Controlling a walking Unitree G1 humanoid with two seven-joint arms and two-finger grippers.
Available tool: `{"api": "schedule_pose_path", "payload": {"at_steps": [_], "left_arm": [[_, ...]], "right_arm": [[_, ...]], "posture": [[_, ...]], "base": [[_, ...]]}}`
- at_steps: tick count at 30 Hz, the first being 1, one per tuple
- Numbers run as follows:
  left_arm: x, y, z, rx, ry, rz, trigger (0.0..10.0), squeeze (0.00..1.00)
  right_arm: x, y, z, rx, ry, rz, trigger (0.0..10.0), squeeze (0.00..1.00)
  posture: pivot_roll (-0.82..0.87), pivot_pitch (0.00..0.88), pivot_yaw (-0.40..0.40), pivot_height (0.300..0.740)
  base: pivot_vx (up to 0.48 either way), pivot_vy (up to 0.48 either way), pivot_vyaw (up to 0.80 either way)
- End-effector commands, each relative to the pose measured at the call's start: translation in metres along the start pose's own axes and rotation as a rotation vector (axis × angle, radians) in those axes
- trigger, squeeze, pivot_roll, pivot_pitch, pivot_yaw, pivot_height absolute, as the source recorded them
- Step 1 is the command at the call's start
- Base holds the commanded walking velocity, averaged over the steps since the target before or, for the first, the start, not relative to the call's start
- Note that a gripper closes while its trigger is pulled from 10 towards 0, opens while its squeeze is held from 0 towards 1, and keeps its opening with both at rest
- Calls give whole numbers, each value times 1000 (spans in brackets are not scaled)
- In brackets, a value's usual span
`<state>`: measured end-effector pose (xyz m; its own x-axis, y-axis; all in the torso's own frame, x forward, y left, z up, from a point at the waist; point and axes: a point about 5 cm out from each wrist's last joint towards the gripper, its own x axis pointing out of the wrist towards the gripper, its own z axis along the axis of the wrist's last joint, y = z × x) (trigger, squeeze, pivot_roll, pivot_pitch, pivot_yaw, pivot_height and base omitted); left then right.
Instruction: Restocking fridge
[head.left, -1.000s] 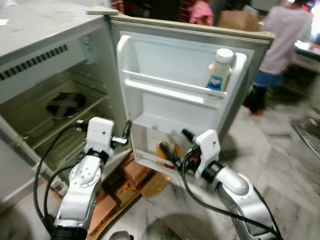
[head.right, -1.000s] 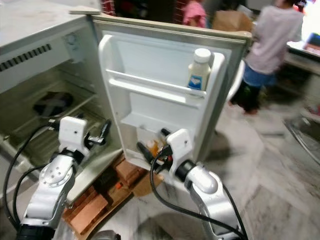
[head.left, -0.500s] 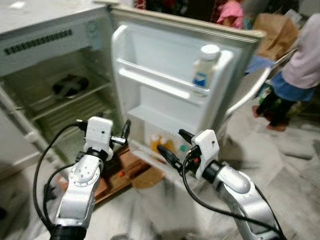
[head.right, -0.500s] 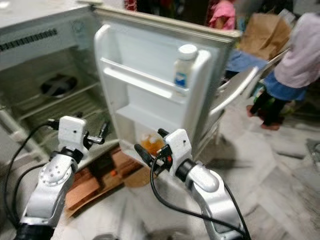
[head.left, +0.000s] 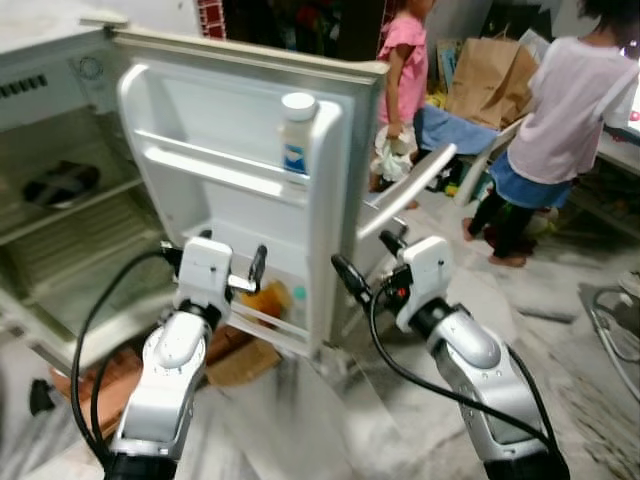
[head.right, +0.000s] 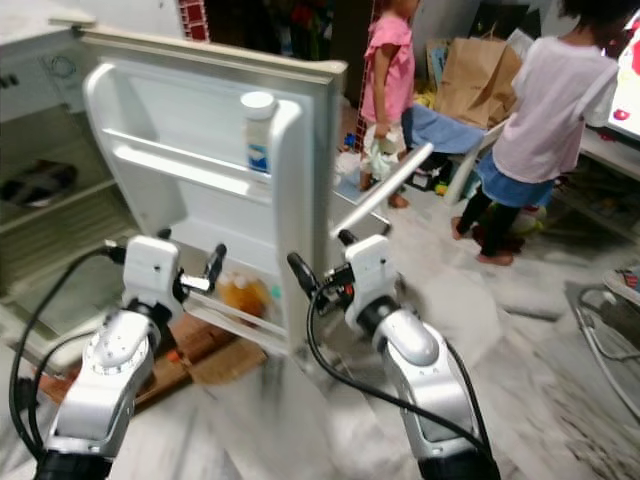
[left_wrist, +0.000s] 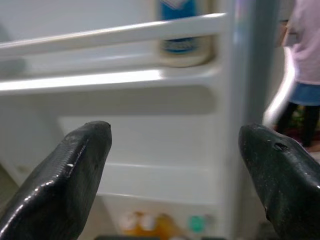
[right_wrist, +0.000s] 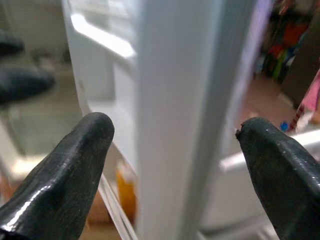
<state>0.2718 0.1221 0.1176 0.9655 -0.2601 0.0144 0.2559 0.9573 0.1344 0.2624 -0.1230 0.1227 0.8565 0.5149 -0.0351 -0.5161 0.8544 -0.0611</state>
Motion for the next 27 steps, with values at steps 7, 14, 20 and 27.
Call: {"api": "schedule_pose_path", "payload": {"at_steps": [7,14,20,27], "left_arm": [[-3,16,-6,-6,64,88,10000,0],[-1,15,-7,-8,66,97,10000,0],[-3,16,-10,-44,105,120,10000,0],[-11,4,-19,-125,188,44,10000,0]], "right_arm": [[10,6,13,-17,-65,24,10000,0],[10,5,13,-20,-71,22,10000,0],[10,10,9,-19,-52,66,10000,0],[9,16,4,-25,-35,124,10000,0]], "posture": [[38,53,16,740],[38,49,15,740],[44,44,12,740],[56,37,9,740]], "base": [[377,-294,789],[367,-288,784],[42,0,206],[0,0,0]]}}
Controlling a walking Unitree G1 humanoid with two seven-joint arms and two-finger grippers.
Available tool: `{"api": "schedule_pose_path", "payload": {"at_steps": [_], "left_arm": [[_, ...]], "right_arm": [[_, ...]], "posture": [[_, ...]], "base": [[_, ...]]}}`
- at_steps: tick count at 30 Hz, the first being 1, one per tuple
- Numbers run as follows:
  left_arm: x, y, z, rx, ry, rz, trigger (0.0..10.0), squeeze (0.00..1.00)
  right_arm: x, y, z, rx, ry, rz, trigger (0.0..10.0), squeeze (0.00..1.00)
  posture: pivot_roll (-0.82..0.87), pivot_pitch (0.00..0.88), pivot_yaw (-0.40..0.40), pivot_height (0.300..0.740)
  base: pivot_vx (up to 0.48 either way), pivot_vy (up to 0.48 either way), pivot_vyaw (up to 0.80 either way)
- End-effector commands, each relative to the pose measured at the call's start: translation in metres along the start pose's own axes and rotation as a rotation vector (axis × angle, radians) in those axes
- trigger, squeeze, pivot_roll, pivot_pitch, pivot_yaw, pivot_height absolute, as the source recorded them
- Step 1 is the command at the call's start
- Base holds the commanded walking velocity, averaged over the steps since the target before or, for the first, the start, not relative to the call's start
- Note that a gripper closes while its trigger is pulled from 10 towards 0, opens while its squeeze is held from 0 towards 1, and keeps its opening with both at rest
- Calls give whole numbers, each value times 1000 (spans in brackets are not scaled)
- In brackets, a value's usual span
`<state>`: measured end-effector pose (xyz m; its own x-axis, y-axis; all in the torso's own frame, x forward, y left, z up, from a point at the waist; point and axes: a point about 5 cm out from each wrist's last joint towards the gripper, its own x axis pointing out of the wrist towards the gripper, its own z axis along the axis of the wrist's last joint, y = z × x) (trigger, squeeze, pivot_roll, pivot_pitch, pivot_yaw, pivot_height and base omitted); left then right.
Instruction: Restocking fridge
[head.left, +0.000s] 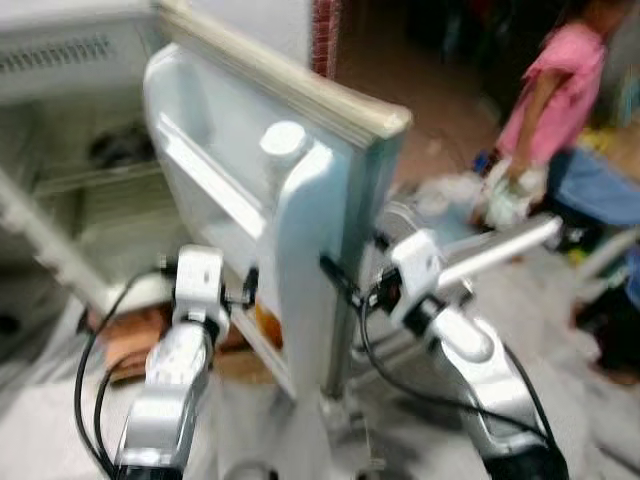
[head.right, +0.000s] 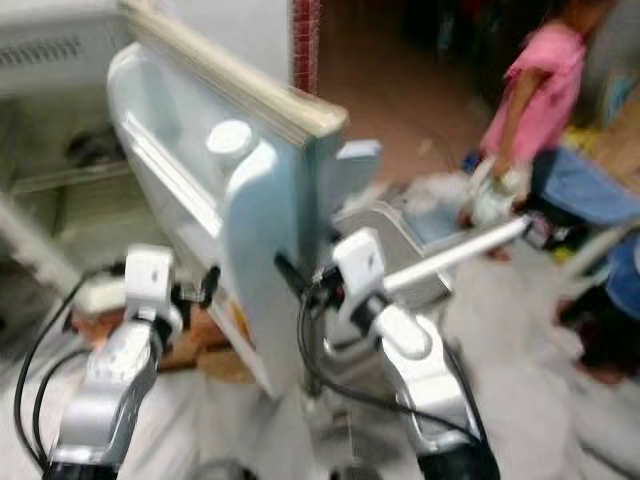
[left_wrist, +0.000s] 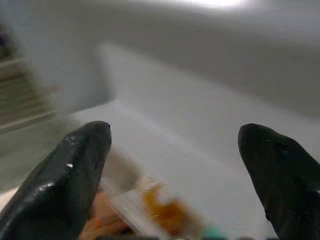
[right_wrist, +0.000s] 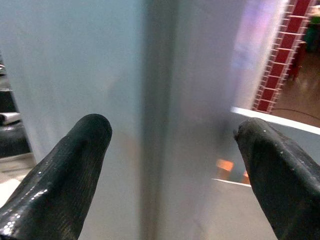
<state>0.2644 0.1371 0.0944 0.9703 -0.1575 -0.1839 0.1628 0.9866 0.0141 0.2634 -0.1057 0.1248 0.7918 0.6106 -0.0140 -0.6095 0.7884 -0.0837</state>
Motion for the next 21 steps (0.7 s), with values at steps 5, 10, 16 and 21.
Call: {"api": "schedule_pose_path", "payload": {"at_steps": [5,10,16,21], "left_arm": [[-14,-3,-4,15,55,-65,10000,0],[-27,-4,-14,7,127,-155,10000,0],[-31,-5,-15,37,133,-171,10000,0],[-31,-11,-12,84,130,-209,10000,0]], "right_arm": [[2,0,1,-7,-10,15,10000,0],[-1,-2,-2,-7,0,13,10000,0],[0,-2,-2,-14,-9,17,10000,0],[3,-4,-1,-14,-18,12,10000,0]], "posture": [[58,36,13,740],[64,43,14,740],[70,45,12,740],[70,48,13,740]], "base": [[0,0,0],[0,0,0],[0,0,267],[0,0,794]]}}
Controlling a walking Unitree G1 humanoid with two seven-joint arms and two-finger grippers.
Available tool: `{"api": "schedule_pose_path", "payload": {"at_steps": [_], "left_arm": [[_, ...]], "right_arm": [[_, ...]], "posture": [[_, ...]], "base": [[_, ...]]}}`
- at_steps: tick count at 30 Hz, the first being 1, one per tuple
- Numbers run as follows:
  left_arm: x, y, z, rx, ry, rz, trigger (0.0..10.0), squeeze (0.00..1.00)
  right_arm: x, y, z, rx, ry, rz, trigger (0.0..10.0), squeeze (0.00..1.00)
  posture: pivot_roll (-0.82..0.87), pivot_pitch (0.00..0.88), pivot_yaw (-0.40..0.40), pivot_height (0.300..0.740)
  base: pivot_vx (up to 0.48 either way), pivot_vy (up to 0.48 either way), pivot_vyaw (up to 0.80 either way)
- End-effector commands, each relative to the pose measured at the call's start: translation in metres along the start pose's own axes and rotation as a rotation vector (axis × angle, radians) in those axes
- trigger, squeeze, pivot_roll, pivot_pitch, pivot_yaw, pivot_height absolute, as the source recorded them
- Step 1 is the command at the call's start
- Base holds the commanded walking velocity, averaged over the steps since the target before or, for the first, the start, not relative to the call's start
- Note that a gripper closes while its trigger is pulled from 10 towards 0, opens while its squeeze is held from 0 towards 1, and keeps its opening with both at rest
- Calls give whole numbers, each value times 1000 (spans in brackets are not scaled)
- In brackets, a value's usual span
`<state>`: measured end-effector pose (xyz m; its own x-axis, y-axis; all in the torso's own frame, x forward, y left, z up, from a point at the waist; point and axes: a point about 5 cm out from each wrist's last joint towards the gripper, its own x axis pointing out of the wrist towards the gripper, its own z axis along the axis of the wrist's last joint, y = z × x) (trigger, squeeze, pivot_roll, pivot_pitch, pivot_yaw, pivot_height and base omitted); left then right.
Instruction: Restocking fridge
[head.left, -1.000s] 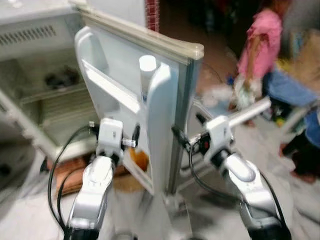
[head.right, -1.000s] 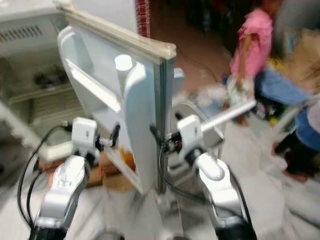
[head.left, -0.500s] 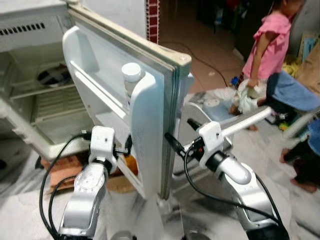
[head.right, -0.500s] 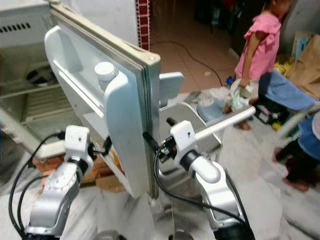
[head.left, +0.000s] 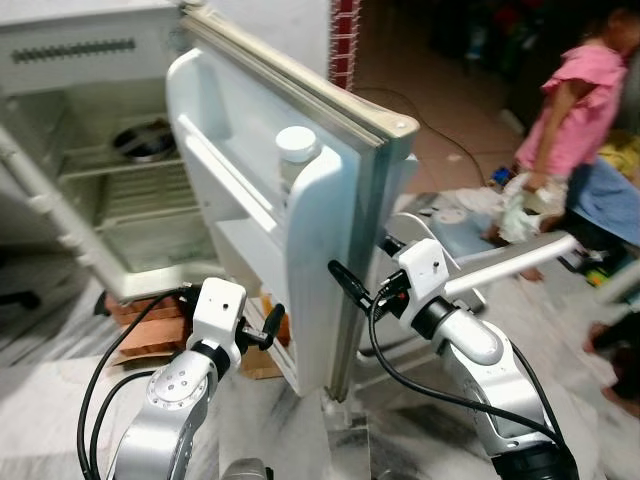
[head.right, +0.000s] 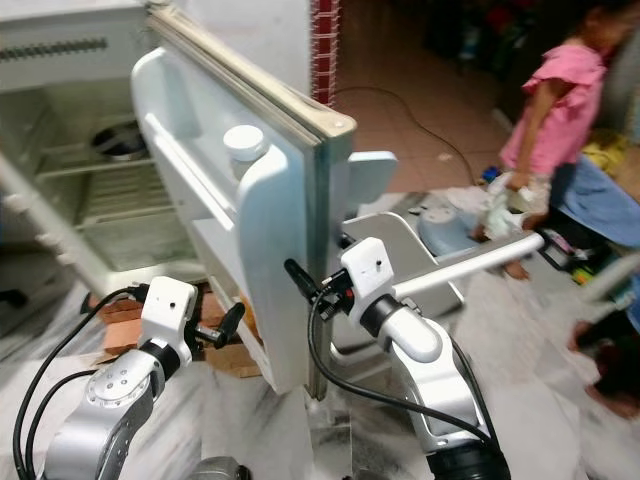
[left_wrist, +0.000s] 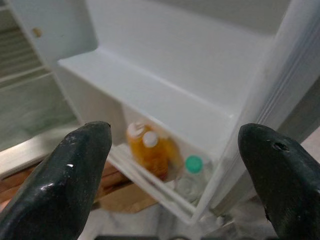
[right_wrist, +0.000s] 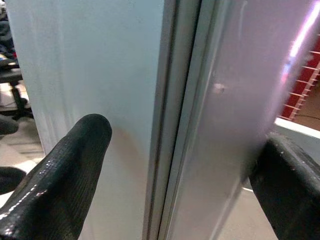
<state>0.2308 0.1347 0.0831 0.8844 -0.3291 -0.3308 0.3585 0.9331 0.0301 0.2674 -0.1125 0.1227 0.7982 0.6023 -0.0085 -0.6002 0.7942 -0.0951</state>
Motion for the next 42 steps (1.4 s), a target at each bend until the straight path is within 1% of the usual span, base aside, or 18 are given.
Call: {"api": "schedule_pose_path", "payload": {"at_steps": [1,6,16,25,30,39,41,42], "left_arm": [[-1,-4,5,22,-16,-20,10000,0],[-1,-4,5,27,-12,-38,10000,0],[-1,-7,6,51,-15,-58,10000,0],[1,-7,6,57,-18,-57,10000,0],[2,-6,7,59,-21,-55,10000,0],[4,-6,9,64,-33,-53,10000,0],[4,-5,9,66,-34,-47,10000,0],[6,-2,12,68,-52,-14,10000,0]], "right_arm": [[4,4,2,-2,-13,22,10000,0],[3,4,1,1,-11,21,10000,0],[4,7,-1,7,-9,50,10000,0],[8,3,2,-1,-13,55,10000,0],[6,2,3,12,-20,73,10000,0],[7,-2,3,7,-19,65,10000,0],[7,-3,3,7,-19,61,10000,0],[8,-5,3,8,-23,33,10000,0]], "posture": [[70,48,13,740],[69,48,17,740],[72,48,16,740],[74,45,14,740],[72,43,14,740],[71,40,13,740],[72,39,12,740],[73,39,12,740]], "base": [[0,0,794],[0,0,509],[0,0,0],[-289,0,0],[-295,0,0],[-255,0,0],[0,0,0],[0,0,0]]}}
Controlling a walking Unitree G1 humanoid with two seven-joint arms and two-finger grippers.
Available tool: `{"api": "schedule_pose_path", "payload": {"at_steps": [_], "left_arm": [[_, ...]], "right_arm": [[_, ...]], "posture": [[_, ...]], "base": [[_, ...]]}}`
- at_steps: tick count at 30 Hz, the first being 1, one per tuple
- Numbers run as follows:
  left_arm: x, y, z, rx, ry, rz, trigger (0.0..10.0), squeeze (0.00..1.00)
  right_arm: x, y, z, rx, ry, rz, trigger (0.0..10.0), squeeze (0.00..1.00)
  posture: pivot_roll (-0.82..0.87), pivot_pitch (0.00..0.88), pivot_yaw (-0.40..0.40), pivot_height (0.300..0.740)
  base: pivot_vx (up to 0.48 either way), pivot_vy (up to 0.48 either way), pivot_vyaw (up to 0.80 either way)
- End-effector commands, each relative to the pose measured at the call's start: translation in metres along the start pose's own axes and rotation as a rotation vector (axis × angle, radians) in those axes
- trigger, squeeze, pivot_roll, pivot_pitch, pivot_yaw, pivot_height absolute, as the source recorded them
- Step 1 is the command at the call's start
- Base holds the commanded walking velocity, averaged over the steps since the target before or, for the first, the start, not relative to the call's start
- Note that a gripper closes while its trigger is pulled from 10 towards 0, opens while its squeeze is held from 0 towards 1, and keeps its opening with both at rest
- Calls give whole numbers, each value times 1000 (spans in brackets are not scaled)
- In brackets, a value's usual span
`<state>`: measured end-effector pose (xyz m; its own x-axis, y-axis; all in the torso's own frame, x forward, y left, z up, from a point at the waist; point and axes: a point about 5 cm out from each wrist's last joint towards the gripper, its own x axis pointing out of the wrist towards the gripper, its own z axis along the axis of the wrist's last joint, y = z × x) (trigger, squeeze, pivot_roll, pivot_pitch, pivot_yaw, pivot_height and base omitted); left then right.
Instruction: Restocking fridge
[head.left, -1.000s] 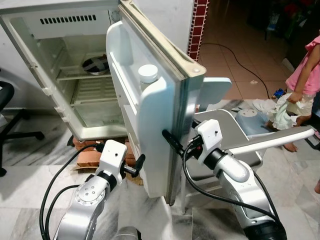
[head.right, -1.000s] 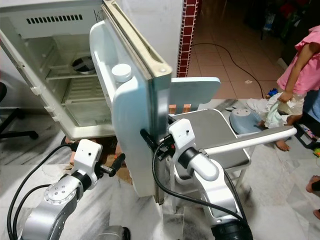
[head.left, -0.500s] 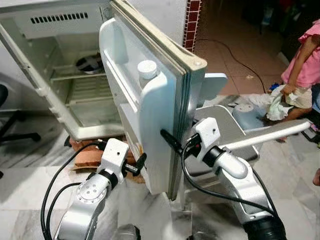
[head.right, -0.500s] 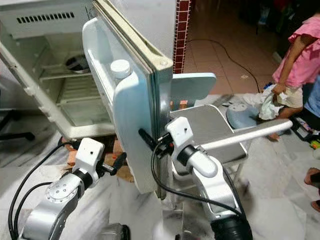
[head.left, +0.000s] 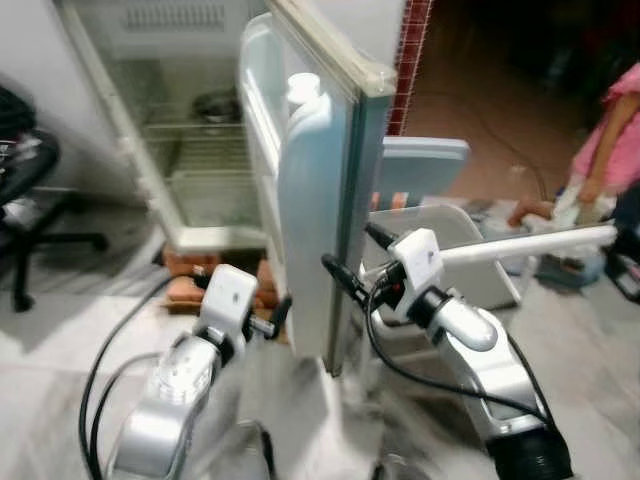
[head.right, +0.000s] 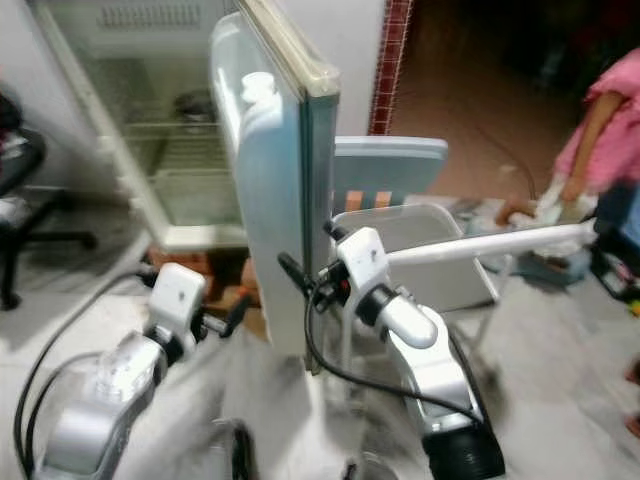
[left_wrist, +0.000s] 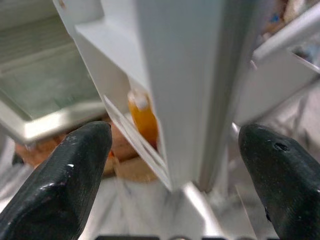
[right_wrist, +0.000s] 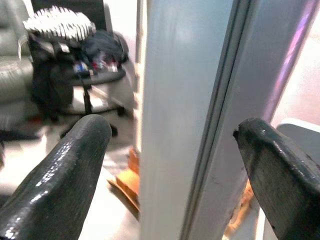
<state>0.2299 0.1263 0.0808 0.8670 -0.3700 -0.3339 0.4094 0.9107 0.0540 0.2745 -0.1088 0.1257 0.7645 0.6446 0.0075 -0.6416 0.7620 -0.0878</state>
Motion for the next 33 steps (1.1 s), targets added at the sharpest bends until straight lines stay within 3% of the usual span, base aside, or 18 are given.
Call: {"api": "schedule_pose_path", "payload": {"at_steps": [1,6,14,18,21,24,28,31,33], "left_arm": [[3,10,15,29,-61,59,10000,0],[6,28,19,34,-86,211,10000,0],[9,38,22,41,-91,274,10000,0],[10,35,18,22,-59,257,10000,0],[9,28,7,-15,16,181,10000,0],[6,20,-5,22,95,117,10000,0],[6,18,-7,32,105,113,10000,0],[6,18,-7,35,120,110,10000,0],[6,17,-7,41,125,105,10000,0]], "right_arm": [[0,-6,0,0,-5,-41,10000,0],[2,-17,5,15,-44,-160,10000,0],[4,-31,8,20,-58,-331,10000,0],[7,-37,5,49,-47,-393,10000,0],[14,-43,7,85,-56,-447,10000,0],[24,-49,10,114,-63,-499,10000,0],[36,-55,13,133,-57,-563,10000,0],[46,-57,19,177,-81,-561,10000,0],[60,-40,32,352,-150,-346,10000,0]], "posture": [[73,39,12,740],[71,35,13,740],[74,32,15,740],[79,30,14,740],[87,28,12,740],[96,25,10,740],[106,20,6,740],[112,15,2,740],[116,12,-2,740]], "base": [[0,0,0],[0,0,0],[0,0,568],[0,0,0],[0,0,0],[0,0,0],[0,0,0],[0,0,0],[0,0,0]]}}
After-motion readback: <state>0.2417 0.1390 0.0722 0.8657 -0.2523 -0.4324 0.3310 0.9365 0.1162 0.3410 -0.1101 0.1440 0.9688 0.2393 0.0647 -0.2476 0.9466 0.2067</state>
